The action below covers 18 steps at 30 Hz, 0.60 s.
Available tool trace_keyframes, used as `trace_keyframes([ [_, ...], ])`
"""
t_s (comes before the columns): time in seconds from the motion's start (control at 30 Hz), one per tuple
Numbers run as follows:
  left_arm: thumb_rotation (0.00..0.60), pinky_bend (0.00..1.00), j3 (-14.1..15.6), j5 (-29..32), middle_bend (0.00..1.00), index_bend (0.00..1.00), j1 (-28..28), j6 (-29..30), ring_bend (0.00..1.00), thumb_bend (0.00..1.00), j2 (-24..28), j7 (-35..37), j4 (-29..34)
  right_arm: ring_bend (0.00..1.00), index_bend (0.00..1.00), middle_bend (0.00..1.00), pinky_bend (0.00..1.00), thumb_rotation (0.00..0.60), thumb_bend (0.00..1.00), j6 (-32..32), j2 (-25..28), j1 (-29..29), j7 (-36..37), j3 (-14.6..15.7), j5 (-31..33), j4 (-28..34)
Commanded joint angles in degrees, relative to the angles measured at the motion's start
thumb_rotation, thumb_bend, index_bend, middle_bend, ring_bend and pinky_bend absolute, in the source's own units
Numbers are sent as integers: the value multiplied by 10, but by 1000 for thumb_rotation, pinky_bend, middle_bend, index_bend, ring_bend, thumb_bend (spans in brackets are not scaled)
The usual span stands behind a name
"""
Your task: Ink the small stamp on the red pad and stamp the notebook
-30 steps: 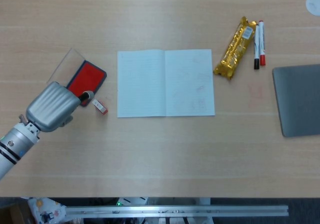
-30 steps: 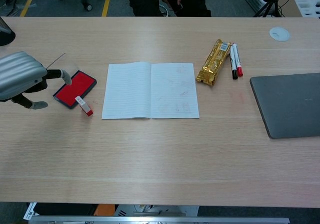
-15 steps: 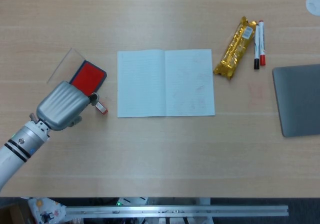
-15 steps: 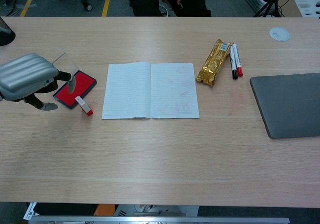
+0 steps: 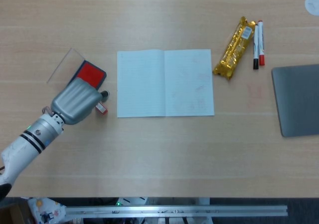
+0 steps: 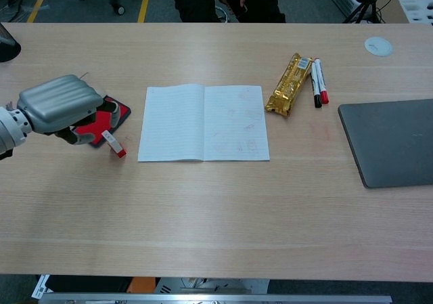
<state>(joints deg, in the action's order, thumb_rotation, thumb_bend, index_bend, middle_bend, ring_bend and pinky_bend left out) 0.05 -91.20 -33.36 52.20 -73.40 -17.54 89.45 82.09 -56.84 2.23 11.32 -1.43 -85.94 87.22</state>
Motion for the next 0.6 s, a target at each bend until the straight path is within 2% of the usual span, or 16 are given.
trace_keyframes([
  [0.03, 600, 1000, -4, 22, 1000, 422, -6, -14, 1000, 251, -9, -21, 3, 179, 263, 348, 299, 600, 205, -1, -2, 0, 4, 1, 1, -5],
  [0.27, 600, 1000, -5, 57, 1000, 438, -13, -26, 1000, 251, -32, -58, -14, 179, 263, 348, 299, 600, 205, -1, -5, -3, 17, 1, 4, -20],
  [0.6, 600, 1000, -1, 81, 1000, 442, -16, -26, 1000, 251, -47, -72, -29, 179, 263, 348, 299, 600, 205, 0, -7, -5, 27, 1, 5, -30],
])
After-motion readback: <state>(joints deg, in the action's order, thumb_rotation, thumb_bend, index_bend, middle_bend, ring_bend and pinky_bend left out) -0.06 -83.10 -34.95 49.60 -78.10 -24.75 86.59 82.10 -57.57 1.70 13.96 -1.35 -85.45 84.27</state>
